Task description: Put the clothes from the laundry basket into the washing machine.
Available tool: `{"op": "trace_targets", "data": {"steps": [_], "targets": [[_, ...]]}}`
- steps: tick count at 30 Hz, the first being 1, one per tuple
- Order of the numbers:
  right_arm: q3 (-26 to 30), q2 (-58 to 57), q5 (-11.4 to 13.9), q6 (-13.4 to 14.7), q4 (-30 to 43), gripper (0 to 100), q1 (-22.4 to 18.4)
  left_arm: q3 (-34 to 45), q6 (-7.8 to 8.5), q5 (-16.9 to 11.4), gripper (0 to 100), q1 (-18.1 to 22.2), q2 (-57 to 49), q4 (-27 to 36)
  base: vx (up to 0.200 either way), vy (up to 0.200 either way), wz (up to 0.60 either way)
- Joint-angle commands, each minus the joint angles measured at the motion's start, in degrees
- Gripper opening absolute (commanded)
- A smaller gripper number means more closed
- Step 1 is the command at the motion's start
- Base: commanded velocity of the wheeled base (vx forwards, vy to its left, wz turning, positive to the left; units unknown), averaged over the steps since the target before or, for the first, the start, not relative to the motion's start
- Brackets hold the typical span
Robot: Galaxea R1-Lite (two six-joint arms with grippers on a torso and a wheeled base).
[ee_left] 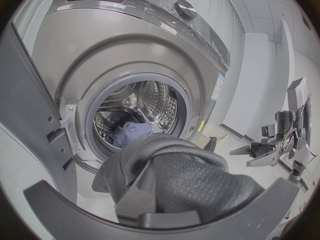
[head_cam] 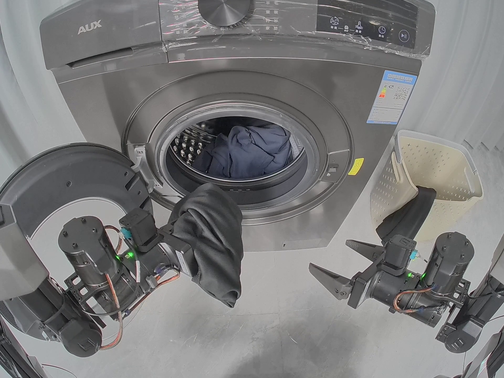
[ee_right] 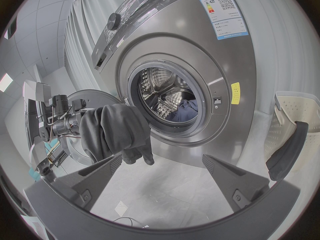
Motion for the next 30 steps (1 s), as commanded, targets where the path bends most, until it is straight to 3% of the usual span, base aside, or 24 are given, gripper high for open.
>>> {"op": "trace_targets", "data": {"steps": [1,18,24,30], "targets": [[0.0,-0.2,0.0,0.1,0.0,100,0.2,-0.5,-0.06,-0.2,0,-0.7,2.0,0.0,0.200,0.000,0.00],[0.3,-0.1,0.0,0.1,0.0,100,0.9,-2.7,-0.24,-0.7,0,-1.0,4.3,-0.1,0.200,0.000,0.00],[0.3,-0.3,-0.1,0.1,0.0,100,2.0,-3.4,-0.41,-0.4,0,-4.2,6.9,-0.2,0.000,0.000,0.00],[0.5,-1.3,-0.2,0.2,0.1,100,3.0,-11.1,-1.29,-0.2,0,-5.5,13.3,-0.1,0.000,0.000,0.00]]}}
